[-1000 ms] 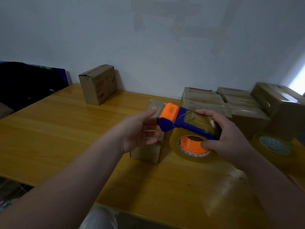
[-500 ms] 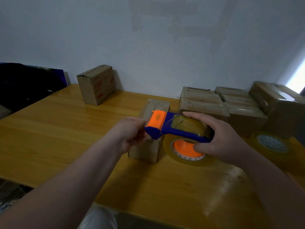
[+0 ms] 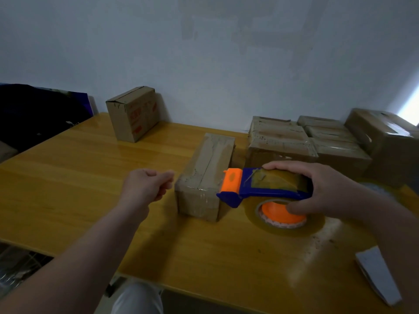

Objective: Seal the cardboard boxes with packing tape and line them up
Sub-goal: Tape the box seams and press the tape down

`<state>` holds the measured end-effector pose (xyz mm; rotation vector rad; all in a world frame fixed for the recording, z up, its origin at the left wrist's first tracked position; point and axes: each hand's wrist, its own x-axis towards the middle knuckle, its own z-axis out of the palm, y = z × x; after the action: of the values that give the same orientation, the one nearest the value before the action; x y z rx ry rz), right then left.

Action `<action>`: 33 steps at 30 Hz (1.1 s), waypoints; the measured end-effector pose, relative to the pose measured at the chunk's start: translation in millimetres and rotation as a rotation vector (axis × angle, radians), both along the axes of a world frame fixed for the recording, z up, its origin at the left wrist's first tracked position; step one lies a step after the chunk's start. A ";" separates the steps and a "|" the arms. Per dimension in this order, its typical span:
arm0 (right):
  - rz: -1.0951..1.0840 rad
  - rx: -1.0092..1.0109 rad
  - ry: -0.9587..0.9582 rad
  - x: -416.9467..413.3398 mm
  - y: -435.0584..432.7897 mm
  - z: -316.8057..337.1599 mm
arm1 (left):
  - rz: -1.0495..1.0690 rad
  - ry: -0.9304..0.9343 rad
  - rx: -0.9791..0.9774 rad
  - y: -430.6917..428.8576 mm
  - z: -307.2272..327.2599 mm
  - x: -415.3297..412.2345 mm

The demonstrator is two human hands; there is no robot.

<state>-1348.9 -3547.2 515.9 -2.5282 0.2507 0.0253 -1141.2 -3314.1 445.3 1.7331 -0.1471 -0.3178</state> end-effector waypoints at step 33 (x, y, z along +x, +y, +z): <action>-0.063 0.087 0.005 4.2 8.8 -42.9 | -0.139 0.067 -0.105 -10.2 -27.6 -34.6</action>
<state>-1344.7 -3538.4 473.0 -2.4332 0.3238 0.0168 -1175.8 -3324.4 417.7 1.6099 -0.2315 -0.4619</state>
